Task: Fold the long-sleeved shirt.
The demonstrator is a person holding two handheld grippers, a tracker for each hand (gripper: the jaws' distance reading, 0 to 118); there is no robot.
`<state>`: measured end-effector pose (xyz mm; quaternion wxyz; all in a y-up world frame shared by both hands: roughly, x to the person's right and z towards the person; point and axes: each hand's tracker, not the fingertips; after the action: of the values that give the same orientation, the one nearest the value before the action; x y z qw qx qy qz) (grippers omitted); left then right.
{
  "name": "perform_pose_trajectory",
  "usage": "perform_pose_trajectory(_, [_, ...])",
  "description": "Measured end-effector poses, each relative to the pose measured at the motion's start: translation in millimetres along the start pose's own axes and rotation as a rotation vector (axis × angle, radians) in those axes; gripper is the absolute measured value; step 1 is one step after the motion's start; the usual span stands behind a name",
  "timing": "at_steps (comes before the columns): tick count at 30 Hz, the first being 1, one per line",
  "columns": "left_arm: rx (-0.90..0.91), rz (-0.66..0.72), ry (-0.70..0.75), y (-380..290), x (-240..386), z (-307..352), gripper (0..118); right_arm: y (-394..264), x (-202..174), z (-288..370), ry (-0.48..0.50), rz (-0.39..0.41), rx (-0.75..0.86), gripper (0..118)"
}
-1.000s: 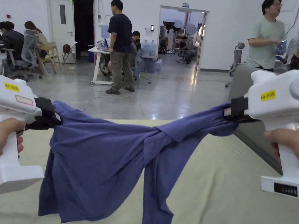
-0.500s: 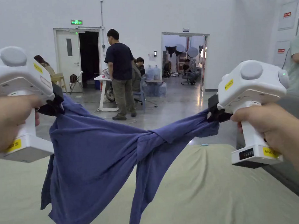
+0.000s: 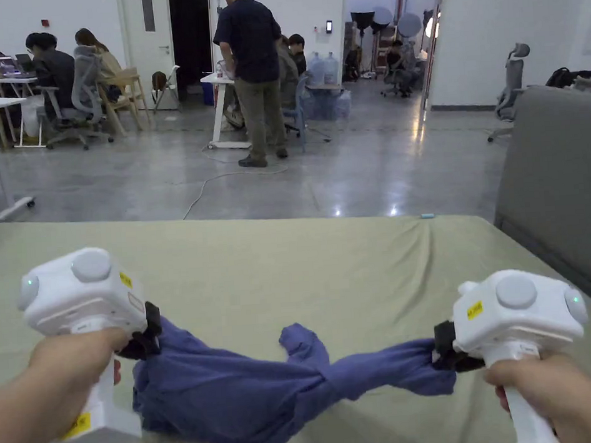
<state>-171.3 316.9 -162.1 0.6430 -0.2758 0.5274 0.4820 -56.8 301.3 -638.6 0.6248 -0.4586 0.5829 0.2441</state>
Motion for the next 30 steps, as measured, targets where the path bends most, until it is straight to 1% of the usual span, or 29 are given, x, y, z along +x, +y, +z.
perform_pose_trajectory(2, [-0.084, 0.022, 0.004, -33, -19, -38, 0, -41, 15, -30, -0.016, 0.009, -0.068, 1])
perform_pose_trajectory(3, [-0.12, 0.054, 0.004, -51, -31, -55, 0, -63, 22, -41, -0.02, 0.006, -0.106, 1])
perform_pose_trajectory(5, [-0.176, 0.086, 0.023, -84, -48, -71, 0, -96, 38, -57, -0.019, -0.012, -0.169, 1])
perform_pose_trajectory(6, [-0.199, 0.08, 0.03, -98, -57, -76, 0, -112, 47, -60, -0.021, -0.03, -0.182, 1])
perform_pose_trajectory(7, [-0.188, 0.08, 0.019, -108, -65, -77, 0, -126, 50, -57, -0.005, -0.05, -0.183, 1])
perform_pose_trajectory(8, [-0.195, 0.096, 0.003, -110, -79, -79, 0, -139, 55, -54, 0.047, -0.076, -0.182, 1])
perform_pose_trajectory(9, [-0.197, 0.106, -0.017, -118, -86, -75, 0, -150, 59, -50, 0.074, -0.095, -0.181, 1])
perform_pose_trajectory(10, [-0.192, 0.112, -0.024, -126, -91, -71, 0, -158, 60, -46, 0.066, -0.09, -0.181, 1])
perform_pose_trajectory(14, [-0.197, 0.111, -0.09, -158, -108, -42, 0, -196, 50, -17, 0.082, -0.026, -0.174, 1])
perform_pose_trajectory(20, [-0.202, 0.098, -0.149, -213, -127, 10, 0, -248, 38, 28, 0.031, 0.096, -0.16, 1])
perform_pose_trajectory(25, [-0.232, 0.106, -0.177, -259, -144, 28, 0, -291, 33, 34, -0.016, 0.179, -0.224, 1])
perform_pose_trajectory(28, [-0.252, 0.123, -0.163, -280, -153, 18, 0, -307, 34, 21, -0.027, 0.186, -0.252, 1])
perform_pose_trajectory(29, [-0.252, 0.129, -0.145, -286, -155, 12, 0, -310, 34, 17, -0.023, 0.183, -0.248, 2])
perform_pose_trajectory(30, [-0.248, 0.125, -0.134, -290, -157, 6, 0, -311, 33, 14, -0.025, 0.18, -0.24, 7])
